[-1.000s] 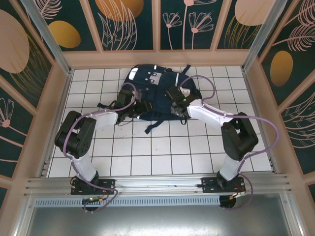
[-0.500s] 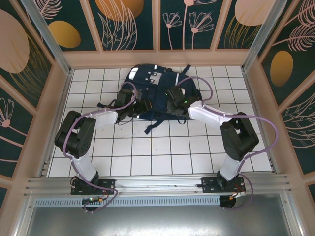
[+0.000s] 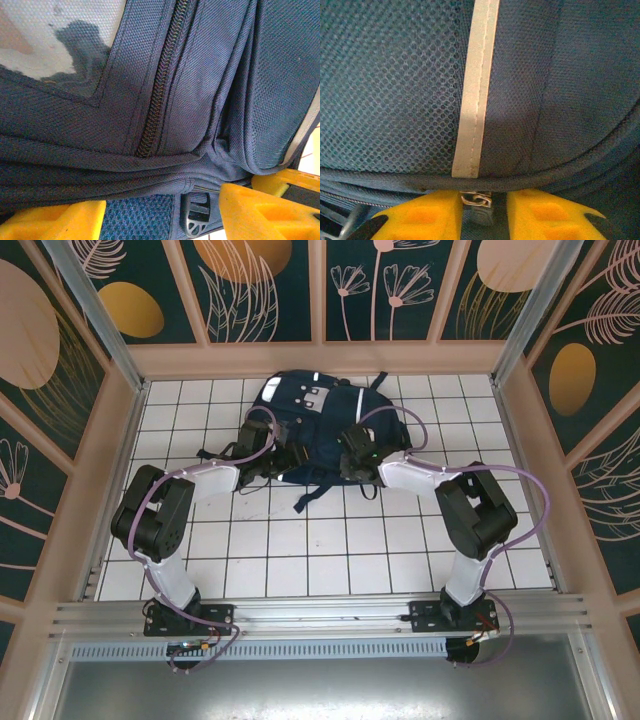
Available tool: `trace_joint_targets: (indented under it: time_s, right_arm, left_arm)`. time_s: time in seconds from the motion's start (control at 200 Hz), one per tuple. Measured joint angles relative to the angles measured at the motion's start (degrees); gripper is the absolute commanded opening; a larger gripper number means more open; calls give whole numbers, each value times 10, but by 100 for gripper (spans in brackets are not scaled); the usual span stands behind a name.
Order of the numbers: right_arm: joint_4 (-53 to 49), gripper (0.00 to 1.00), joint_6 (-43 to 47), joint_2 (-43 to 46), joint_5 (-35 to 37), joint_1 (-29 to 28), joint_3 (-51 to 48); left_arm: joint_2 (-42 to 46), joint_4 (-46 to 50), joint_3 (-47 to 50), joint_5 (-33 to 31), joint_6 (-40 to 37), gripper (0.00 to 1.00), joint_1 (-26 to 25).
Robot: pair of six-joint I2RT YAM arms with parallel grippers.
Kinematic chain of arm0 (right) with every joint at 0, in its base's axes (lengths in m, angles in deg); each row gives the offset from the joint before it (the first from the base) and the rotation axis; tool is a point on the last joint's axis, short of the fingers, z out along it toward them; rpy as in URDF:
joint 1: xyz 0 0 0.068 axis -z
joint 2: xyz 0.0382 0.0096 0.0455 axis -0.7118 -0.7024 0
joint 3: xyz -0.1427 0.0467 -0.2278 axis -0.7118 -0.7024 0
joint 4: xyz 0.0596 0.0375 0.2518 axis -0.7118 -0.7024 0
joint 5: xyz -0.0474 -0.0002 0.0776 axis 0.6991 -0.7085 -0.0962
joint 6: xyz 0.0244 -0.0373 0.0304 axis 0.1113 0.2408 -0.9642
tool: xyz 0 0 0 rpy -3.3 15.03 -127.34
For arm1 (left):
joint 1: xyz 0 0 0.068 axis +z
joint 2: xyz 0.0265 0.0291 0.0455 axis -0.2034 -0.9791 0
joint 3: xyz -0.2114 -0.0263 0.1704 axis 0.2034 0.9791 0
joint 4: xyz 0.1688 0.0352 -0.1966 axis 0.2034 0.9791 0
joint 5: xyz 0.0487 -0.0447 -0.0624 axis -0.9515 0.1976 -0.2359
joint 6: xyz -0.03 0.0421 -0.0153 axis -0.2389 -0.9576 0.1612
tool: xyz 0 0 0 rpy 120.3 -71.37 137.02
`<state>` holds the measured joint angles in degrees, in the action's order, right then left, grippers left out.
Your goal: Pack books, pencil case, and school supplies into a backpack
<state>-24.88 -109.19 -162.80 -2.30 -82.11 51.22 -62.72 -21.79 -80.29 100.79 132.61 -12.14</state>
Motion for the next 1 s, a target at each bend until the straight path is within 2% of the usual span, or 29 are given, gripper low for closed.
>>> trace_joint_targets:
  time_s: [0.215, 0.36, 0.67, 1.001]
  right_arm:
    - [6, 8, 6, 4, -3, 0, -5]
    - [-6, 0, 3, 25, -31, 1, -5]
    - [23, 0, -28, 75, -150, 38, -36]
    - [18, 0, -35, 69, -176, 45, -36]
  left_arm:
    - [0, 0, 0, 0, 0, 62, 6]
    - [-2, 0, -3, -7, 0, 62, 18]
    - [-18, -15, -8, -15, 5, 62, 30]
    - [-23, -16, -10, -23, 7, 62, 31]
